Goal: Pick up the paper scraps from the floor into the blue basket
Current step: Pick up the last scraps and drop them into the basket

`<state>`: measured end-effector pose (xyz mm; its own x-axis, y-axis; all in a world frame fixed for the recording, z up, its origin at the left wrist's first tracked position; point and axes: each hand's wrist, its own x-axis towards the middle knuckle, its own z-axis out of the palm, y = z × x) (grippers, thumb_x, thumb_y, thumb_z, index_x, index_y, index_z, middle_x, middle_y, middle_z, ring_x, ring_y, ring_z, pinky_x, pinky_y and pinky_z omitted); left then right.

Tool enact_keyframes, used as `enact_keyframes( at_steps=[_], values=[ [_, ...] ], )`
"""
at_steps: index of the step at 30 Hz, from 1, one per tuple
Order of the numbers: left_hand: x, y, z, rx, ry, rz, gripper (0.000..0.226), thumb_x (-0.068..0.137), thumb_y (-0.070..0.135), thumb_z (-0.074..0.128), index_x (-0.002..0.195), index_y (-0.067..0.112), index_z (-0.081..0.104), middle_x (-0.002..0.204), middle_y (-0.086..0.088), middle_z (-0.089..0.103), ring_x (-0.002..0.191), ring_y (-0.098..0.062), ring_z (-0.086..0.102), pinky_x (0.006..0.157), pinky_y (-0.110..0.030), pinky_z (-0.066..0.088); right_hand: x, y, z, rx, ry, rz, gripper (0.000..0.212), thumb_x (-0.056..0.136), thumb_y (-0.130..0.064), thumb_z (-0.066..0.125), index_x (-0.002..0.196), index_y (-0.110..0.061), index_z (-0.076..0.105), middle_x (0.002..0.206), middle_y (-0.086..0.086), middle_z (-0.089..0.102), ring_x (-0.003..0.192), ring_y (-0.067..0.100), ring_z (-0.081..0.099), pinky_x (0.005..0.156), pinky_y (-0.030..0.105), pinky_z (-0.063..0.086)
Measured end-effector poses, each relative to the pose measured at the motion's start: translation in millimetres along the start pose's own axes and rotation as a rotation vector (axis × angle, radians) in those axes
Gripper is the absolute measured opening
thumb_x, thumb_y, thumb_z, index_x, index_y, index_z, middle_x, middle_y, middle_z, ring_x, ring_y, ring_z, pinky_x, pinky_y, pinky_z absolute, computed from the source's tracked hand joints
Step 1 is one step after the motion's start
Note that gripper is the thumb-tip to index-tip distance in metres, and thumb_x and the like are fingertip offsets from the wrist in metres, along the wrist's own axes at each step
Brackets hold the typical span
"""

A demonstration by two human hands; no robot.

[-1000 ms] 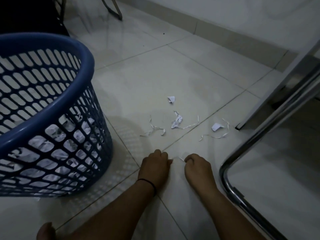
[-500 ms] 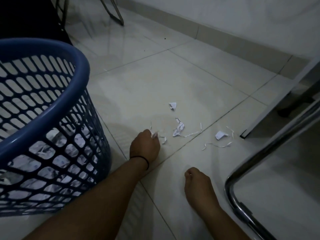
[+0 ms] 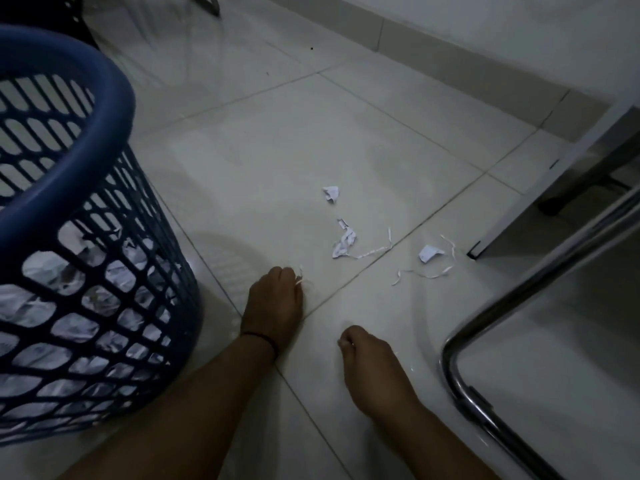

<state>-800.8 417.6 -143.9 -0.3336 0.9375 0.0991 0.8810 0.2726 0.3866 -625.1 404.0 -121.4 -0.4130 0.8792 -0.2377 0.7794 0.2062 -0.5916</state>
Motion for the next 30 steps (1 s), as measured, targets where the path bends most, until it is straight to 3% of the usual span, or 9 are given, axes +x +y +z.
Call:
enact_keyframes(
  at_steps=[5, 7, 9, 14, 18, 21, 23, 26, 30],
  values=[
    [-21, -5, -3, -0.143, 0.027, 0.013, 0.018, 0.094, 0.013, 0.043, 0.102, 0.006, 0.056, 0.090, -0.016, 0.062, 0.083, -0.036, 0.058, 0.071, -0.039, 0.042, 7, -3, -16, 0.017, 0.158, 0.021, 0.030, 0.097, -0.014, 0.041, 0.119, -0.010, 0.061, 0.119, 0.006, 0.061, 0.111, 0.020, 0.055, 0.094, 0.022, 0.036],
    [-20, -4, -4, -0.129, 0.025, 0.026, 0.024, 0.094, 0.014, 0.042, 0.109, 0.006, 0.059, 0.095, -0.017, 0.063, 0.087, -0.037, 0.058, 0.075, -0.040, 0.044, 15, -6, -27, 0.026, 0.262, 0.062, 0.029, 0.097, -0.016, 0.041, 0.117, -0.008, 0.061, 0.118, 0.011, 0.061, 0.109, 0.023, 0.055, 0.089, 0.022, 0.035],
    [-19, -3, -6, -0.107, 0.020, 0.033, 0.028, 0.090, 0.017, 0.039, 0.102, 0.008, 0.062, 0.091, -0.017, 0.063, 0.084, -0.038, 0.059, 0.074, -0.043, 0.046, 30, -9, -40, 0.071, 0.377, 0.120, 0.028, 0.097, -0.019, 0.041, 0.111, -0.004, 0.061, 0.113, 0.016, 0.059, 0.104, 0.029, 0.055, 0.079, 0.024, 0.034],
    [-19, -3, -8, -0.193, 0.075, -0.057, 0.032, 0.083, 0.018, 0.039, 0.099, 0.005, 0.064, 0.093, -0.017, 0.064, 0.086, -0.036, 0.061, 0.075, -0.040, 0.048, 97, -6, -77, 0.231, 0.619, 0.526, 0.054, 0.090, -0.036, 0.050, 0.131, -0.001, 0.040, 0.136, 0.019, 0.038, 0.121, 0.034, 0.043, 0.098, 0.038, 0.038],
    [-16, -6, -3, -0.234, 0.129, -0.080, 0.019, 0.090, 0.015, 0.044, 0.086, 0.007, 0.060, 0.083, -0.014, 0.059, 0.080, -0.034, 0.057, 0.070, -0.036, 0.041, 140, 15, -81, 0.074, 0.628, 0.813, 0.085, 0.081, -0.060, 0.050, 0.135, 0.001, 0.028, 0.140, 0.020, 0.031, 0.123, 0.035, 0.035, 0.099, 0.044, 0.033],
    [-14, -8, 0, -0.281, 0.179, -0.087, 0.009, 0.089, 0.005, 0.053, 0.085, 0.005, 0.061, 0.082, -0.015, 0.060, 0.078, -0.034, 0.060, 0.069, -0.029, 0.036, 153, 30, -75, 0.030, 0.625, 0.933, 0.091, 0.077, -0.069, 0.047, 0.135, -0.001, 0.030, 0.138, 0.019, 0.033, 0.123, 0.035, 0.035, 0.100, 0.044, 0.030],
    [-14, -7, 0, -0.319, 0.191, -0.097, 0.015, 0.089, 0.004, 0.052, 0.099, 0.003, 0.064, 0.093, -0.017, 0.065, 0.087, -0.035, 0.063, 0.077, -0.027, 0.039, 156, 40, -69, -0.048, 0.615, 0.924, 0.079, 0.082, -0.063, 0.046, 0.131, -0.003, 0.036, 0.136, 0.019, 0.038, 0.123, 0.035, 0.037, 0.101, 0.044, 0.029],
    [-14, -6, 1, -0.382, 0.172, -0.160, 0.037, 0.090, 0.001, 0.050, 0.126, 0.000, 0.054, 0.114, -0.020, 0.061, 0.103, -0.034, 0.060, 0.088, -0.032, 0.046, 158, 46, -56, -0.145, 0.607, 0.751, 0.045, 0.094, -0.042, 0.040, 0.120, -0.006, 0.050, 0.128, 0.019, 0.047, 0.118, 0.035, 0.041, 0.099, 0.043, 0.029],
    [-15, -7, 1, -0.372, 0.146, -0.140, 0.031, 0.088, -0.005, 0.048, 0.117, -0.002, 0.060, 0.113, -0.021, 0.058, 0.100, -0.037, 0.060, 0.087, -0.036, 0.047, 150, 33, -47, 0.032, 0.769, 0.491, 0.028, 0.098, -0.025, 0.039, 0.105, -0.002, 0.054, 0.111, 0.021, 0.057, 0.102, 0.037, 0.054, 0.082, 0.040, 0.041]
  ],
)
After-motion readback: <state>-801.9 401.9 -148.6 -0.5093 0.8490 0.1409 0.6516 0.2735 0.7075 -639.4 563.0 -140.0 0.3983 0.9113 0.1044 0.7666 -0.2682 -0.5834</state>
